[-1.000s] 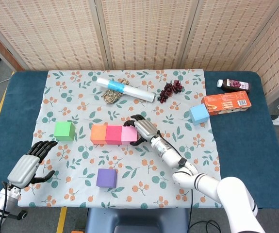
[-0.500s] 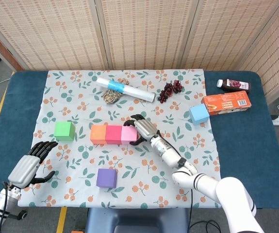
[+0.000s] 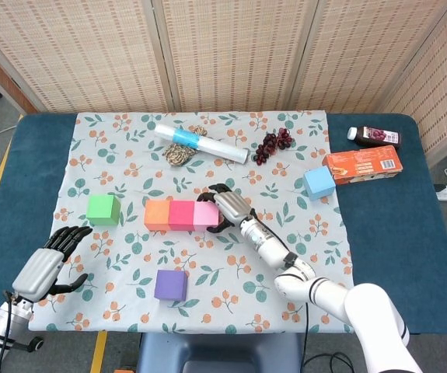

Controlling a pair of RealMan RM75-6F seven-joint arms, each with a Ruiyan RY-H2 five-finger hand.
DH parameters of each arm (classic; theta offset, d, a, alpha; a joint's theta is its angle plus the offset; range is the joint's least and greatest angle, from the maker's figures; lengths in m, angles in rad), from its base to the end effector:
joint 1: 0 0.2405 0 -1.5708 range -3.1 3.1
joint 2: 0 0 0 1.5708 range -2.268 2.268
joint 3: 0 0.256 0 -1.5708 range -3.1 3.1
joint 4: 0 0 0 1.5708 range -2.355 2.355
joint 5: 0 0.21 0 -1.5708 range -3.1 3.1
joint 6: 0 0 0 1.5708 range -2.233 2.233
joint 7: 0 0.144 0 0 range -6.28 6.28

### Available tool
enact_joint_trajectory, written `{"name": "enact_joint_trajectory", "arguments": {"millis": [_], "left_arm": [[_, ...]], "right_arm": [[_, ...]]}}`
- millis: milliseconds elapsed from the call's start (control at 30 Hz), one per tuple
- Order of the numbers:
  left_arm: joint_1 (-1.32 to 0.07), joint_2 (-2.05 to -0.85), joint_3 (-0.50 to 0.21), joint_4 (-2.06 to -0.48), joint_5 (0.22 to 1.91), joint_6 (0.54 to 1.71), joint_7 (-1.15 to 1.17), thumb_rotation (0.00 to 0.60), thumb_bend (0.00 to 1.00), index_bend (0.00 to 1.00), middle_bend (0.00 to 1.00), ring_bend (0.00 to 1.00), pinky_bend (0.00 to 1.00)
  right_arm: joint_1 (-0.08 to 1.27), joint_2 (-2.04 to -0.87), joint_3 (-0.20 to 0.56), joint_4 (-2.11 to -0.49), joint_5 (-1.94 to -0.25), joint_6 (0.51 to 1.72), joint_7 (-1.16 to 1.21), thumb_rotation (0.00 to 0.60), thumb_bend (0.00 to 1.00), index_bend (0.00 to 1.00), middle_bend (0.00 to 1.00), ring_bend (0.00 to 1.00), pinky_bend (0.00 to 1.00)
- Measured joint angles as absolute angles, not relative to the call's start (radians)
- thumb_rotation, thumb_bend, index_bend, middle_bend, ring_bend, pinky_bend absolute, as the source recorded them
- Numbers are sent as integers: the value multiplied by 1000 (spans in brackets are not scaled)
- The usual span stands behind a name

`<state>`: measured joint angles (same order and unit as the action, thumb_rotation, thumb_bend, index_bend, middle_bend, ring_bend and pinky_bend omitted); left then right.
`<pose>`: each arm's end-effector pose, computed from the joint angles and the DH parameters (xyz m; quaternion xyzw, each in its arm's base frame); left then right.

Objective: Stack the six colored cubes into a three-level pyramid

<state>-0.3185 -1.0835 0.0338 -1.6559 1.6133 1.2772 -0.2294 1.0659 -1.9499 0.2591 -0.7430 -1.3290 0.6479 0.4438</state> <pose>-0.2648 0.2233 0.1225 -0.6783 -0.4419 -0.4212 0.4090 -0.0801 -0.4219 -0.1115 0.7124 -0.4938 0.4200 0.2687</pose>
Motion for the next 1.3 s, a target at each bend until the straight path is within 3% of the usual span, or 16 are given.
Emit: {"name": "enact_joint_trajectory", "arguments": {"millis": [200, 533, 667, 867, 1067, 1300], "left_arm": [[-319, -1083, 34, -1657, 1614, 1277, -226, 600, 333, 0, 45, 0, 38], [-330, -1075, 29, -1668, 1615, 1266, -211, 600, 334, 0, 32, 0, 37], [-352, -1069, 18, -1667, 1606, 1236, -219, 600, 333, 0, 25, 0, 37], [-406, -1072, -21, -1641, 1552, 1161, -226, 600, 334, 0, 20, 0, 37], [-465, -1095, -65, -1595, 1469, 1072, -186, 600, 333, 0, 20, 0, 37], [-541, -1141, -102, -1513, 1361, 940, -107, 600, 338, 0, 1, 0, 34]], "right_arm": [[1064, -1936, 258, -761, -1325, 637, 438, 600, 106, 2, 196, 0, 0], [1053, -1902, 261, -820, -1313, 634, 417, 600, 47, 0, 21, 0, 0], [1038, -1852, 264, -891, -1315, 659, 401, 600, 46, 0, 4, 0, 0], [978, -1694, 265, -1106, -1314, 738, 314, 600, 46, 0, 5, 0, 0], [864, -1436, 256, -1417, -1299, 852, 184, 600, 46, 0, 0, 0, 0], [662, -1120, 194, -1706, -1310, 1029, 62, 600, 46, 0, 0, 0, 0]]}}
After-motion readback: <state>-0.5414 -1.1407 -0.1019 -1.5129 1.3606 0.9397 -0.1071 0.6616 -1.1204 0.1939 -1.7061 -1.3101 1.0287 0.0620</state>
